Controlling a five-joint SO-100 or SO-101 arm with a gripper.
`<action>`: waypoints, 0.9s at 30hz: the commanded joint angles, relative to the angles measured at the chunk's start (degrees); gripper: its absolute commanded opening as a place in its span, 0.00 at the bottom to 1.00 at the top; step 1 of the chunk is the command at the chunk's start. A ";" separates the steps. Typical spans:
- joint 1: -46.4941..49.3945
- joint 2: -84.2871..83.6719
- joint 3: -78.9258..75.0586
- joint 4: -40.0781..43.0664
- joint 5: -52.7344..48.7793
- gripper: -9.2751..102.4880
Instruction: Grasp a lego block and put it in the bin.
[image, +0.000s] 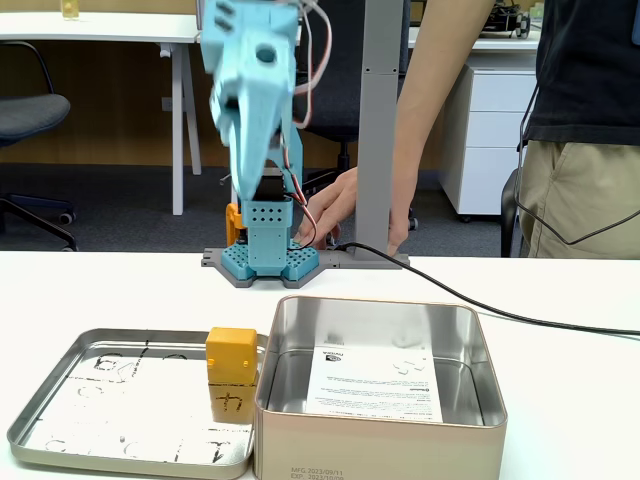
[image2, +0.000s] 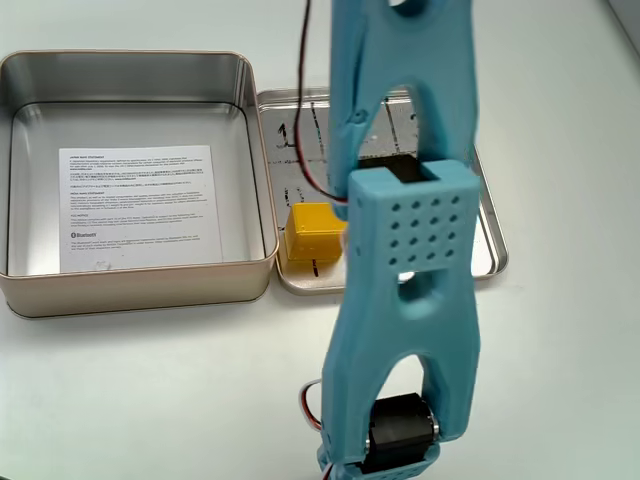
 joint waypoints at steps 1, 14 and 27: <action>2.02 15.47 11.69 1.58 0.88 0.08; -1.32 49.22 68.55 -4.04 -4.04 0.08; -2.64 63.54 103.01 -17.93 -10.99 0.08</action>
